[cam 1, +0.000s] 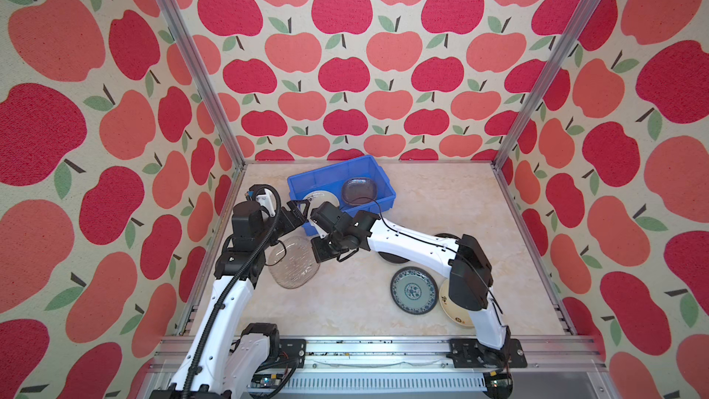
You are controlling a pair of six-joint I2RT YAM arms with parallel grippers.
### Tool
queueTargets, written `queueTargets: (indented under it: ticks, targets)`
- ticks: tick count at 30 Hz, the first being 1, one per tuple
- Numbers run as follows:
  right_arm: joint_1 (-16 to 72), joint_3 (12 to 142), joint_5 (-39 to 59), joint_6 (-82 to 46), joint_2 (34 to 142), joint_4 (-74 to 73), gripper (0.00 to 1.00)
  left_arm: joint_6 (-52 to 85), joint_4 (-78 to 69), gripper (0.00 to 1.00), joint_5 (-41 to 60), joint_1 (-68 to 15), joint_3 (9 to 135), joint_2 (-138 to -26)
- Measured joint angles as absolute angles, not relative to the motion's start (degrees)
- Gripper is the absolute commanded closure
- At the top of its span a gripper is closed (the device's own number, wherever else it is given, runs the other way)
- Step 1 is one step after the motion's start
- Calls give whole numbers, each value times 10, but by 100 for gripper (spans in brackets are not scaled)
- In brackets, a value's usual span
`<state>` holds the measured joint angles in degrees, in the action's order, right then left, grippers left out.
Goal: Place the plates into the plastic bin on the countertop
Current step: 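Lift the plate toward the bin with the right gripper while the left grips its edge, then carry the fifth plate over the bin with the left gripper while the right releases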
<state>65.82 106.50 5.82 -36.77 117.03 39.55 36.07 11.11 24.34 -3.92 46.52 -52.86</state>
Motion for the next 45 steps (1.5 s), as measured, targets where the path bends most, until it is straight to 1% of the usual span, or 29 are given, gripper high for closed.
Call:
queueTargets:
  ticks: [4,8,12,17,25,31,33,36,39,41,44,45]
  targets:
    - [619,1032,58,-345,1114,412,100,351,108,10,240,-60,509,-572]
    - [570,1017,59,-325,1090,434,100,345,109,11,238,-83,554,-601]
    - [517,1012,68,-317,1083,441,100,335,102,13,241,-109,581,-628]
    - [457,1012,85,-313,1082,446,100,333,82,18,260,-123,580,-683]
    - [409,1026,125,-313,1088,445,100,335,45,26,276,-126,580,-775]
    - [384,1047,161,-314,1100,440,100,336,32,40,276,-126,589,-815]
    - [376,1054,170,-315,1106,435,100,337,29,49,276,-126,597,-827]
    - [368,1061,180,-316,1114,431,100,336,23,55,278,-126,609,-845]
    - [366,1063,183,-316,1121,429,100,340,15,66,280,-126,622,-865]
    - [364,1066,187,-316,1126,429,100,342,11,70,281,-126,628,-878]
    - [362,1066,190,-320,1129,429,100,350,9,83,284,-127,639,-896]
    - [361,1067,191,-322,1129,429,100,351,8,85,286,-127,644,-903]
